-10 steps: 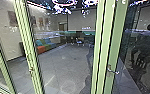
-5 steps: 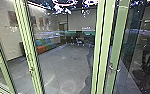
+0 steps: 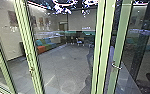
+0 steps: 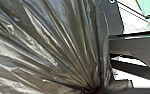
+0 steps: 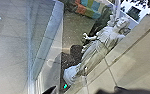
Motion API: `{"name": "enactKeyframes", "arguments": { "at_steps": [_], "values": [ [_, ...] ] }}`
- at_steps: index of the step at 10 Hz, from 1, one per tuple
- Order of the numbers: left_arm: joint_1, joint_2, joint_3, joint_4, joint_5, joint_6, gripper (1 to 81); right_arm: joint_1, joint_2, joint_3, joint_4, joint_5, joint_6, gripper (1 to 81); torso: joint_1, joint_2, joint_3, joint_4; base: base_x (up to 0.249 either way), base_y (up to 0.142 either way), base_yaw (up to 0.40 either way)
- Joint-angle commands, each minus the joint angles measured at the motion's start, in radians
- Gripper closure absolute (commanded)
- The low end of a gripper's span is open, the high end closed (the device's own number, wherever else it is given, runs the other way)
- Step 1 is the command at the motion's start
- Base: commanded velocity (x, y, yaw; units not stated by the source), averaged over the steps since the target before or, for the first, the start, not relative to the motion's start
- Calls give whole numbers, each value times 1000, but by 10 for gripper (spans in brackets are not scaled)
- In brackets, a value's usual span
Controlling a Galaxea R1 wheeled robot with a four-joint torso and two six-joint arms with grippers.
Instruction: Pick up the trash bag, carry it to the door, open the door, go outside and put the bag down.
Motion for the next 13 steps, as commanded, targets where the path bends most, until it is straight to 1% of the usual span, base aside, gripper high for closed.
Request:
{"name": "enactKeyframes", "arguments": {
  "at_steps": [1, 3, 4, 6, 7, 8, 9, 10, 11, 12, 13],
  "values": [
    [-47, 6, 6, -8, 80, 2, 811, 149, -42, -34, -102, -18, -93, 10, 0, 0, 0, 0, 0, 0, 0],
    [-47, 6, 6, -10, 80, 2, 811, 141, -55, -38, -98, -30, -133, 10, 1, 0, 0, 0, 0, 0, 0],
    [-47, 4, 6, -10, 80, 2, 811, 140, -67, -30, -89, -55, -151, 10, 1, 0, 0, 0, 0, 0, 0],
    [-47, 7, 6, -10, 80, 2, 811, 109, -79, -28, -76, -67, -153, 10, 1, 0, 0, 0, 0, 0, 0],
    [-47, 7, 6, -10, 80, 2, 811, 88, -81, -33, -73, -67, -153, 10, 1, 0, 26, 0, 0, 0, 0],
    [-47, 4, 6, -10, 80, 2, 811, 74, -81, -36, -73, -67, -153, 10, 1, 0, 46, -43, 0, 0, 0],
    [-47, 3, 6, -10, 80, 2, 811, 62, -81, -45, -73, -64, -153, 10, 1, 0, 54, -67, 0, 0, 0],
    [-44, 3, 6, -10, 80, 2, 811, 52, -82, -56, -79, -64, -154, 10, 1, 0, 67, -87, 0, 0, 0],
    [-44, 4, 6, -10, 82, 2, 811, 42, -82, -67, -87, -62, -156, 10, 1, 0, 81, -113, 0, 0, 0],
    [-47, 4, 6, -10, 80, 2, 811, 31, -81, -90, -89, -55, -168, 10, 1, 0, 51, -71, 0, 0, 0],
    [-44, 4, 6, -10, 82, 2, 811, 26, -79, -120, -89, -45, -190, 10, 1, 0, 57, -94, 0, 0, 0]
  ]
}}
